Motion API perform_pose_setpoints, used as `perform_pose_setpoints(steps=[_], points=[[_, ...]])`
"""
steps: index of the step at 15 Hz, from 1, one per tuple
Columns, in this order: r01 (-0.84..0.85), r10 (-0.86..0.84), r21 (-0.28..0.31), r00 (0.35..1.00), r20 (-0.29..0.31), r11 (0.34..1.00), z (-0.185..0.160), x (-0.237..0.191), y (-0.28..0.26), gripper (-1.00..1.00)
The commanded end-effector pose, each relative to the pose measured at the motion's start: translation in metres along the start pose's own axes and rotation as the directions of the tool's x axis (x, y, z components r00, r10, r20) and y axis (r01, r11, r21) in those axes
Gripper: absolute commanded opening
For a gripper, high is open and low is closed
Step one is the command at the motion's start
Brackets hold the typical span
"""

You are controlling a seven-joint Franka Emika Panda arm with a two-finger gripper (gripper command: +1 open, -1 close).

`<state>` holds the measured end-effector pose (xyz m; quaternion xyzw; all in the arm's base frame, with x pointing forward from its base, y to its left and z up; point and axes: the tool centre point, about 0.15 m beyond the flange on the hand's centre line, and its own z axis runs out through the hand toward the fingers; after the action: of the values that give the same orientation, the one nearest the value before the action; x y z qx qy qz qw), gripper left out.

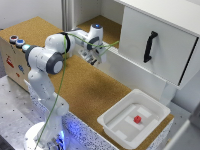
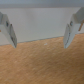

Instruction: Grasp the drawer handle, then open it

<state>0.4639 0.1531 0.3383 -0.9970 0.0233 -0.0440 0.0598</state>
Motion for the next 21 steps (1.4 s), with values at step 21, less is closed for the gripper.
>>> perform_pose_setpoints(steps=[21], points=[[0.239,-0.245,0.082,0.968,0.063,0.967,-0.030,-0.141,-0.147,1.00]])
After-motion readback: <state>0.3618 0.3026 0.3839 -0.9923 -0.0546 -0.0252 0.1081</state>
